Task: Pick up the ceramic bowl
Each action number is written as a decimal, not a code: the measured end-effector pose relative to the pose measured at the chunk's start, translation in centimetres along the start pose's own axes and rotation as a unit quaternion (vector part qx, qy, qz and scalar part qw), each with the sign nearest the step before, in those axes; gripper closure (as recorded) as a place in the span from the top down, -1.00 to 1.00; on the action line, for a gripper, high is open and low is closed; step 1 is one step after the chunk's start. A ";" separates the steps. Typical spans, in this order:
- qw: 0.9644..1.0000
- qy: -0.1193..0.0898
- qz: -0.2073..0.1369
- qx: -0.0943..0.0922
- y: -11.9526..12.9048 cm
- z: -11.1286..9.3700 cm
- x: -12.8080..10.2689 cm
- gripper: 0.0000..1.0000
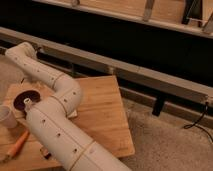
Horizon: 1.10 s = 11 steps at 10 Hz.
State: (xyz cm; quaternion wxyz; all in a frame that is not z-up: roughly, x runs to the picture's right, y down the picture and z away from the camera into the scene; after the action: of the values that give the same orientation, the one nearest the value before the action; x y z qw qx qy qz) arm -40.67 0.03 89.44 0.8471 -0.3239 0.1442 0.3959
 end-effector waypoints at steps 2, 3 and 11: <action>1.000 0.010 -0.024 -0.010 0.8 0.8 0.4 0.49; 0.999 0.015 -0.034 -0.012 1.1 1.3 0.7 0.59; 0.996 0.031 -0.082 -0.016 2.6 3.5 1.2 -0.38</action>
State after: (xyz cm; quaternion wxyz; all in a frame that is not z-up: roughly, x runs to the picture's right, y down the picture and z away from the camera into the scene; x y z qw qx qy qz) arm -41.92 4.30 90.35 0.8667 -0.3599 0.1368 0.3171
